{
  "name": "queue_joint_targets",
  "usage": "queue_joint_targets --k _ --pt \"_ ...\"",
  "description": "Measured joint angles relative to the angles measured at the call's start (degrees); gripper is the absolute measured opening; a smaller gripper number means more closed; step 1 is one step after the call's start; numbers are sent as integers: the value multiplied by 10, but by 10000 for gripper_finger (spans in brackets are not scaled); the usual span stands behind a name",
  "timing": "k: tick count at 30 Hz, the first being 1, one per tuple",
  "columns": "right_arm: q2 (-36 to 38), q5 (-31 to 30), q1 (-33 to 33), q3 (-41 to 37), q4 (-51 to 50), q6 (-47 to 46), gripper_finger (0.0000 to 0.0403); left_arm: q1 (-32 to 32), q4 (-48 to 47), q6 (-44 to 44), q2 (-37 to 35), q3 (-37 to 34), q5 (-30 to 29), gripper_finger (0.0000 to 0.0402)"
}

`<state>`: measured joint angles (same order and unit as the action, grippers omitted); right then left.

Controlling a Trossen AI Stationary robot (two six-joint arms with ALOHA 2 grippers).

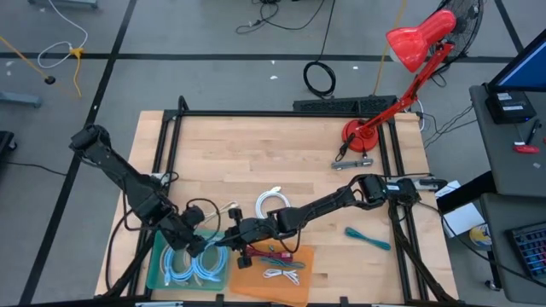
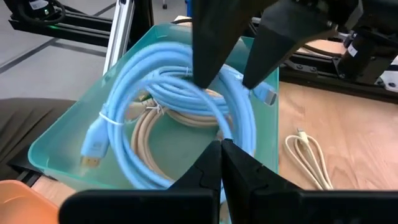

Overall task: Pick & Place USB Port
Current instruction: Put the blue HDMI cable into the green bin

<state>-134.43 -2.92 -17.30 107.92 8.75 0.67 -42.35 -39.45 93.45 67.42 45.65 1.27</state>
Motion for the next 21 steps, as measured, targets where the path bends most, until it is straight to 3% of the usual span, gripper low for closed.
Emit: queue_joint_targets --k 12,21 --pt "0 0 0 0 -4 0 0 3 -28 5 -100 0 -53 301" --pt "0 0 0 0 -9 1 0 -50 -29 27 -58 0 -29 301"
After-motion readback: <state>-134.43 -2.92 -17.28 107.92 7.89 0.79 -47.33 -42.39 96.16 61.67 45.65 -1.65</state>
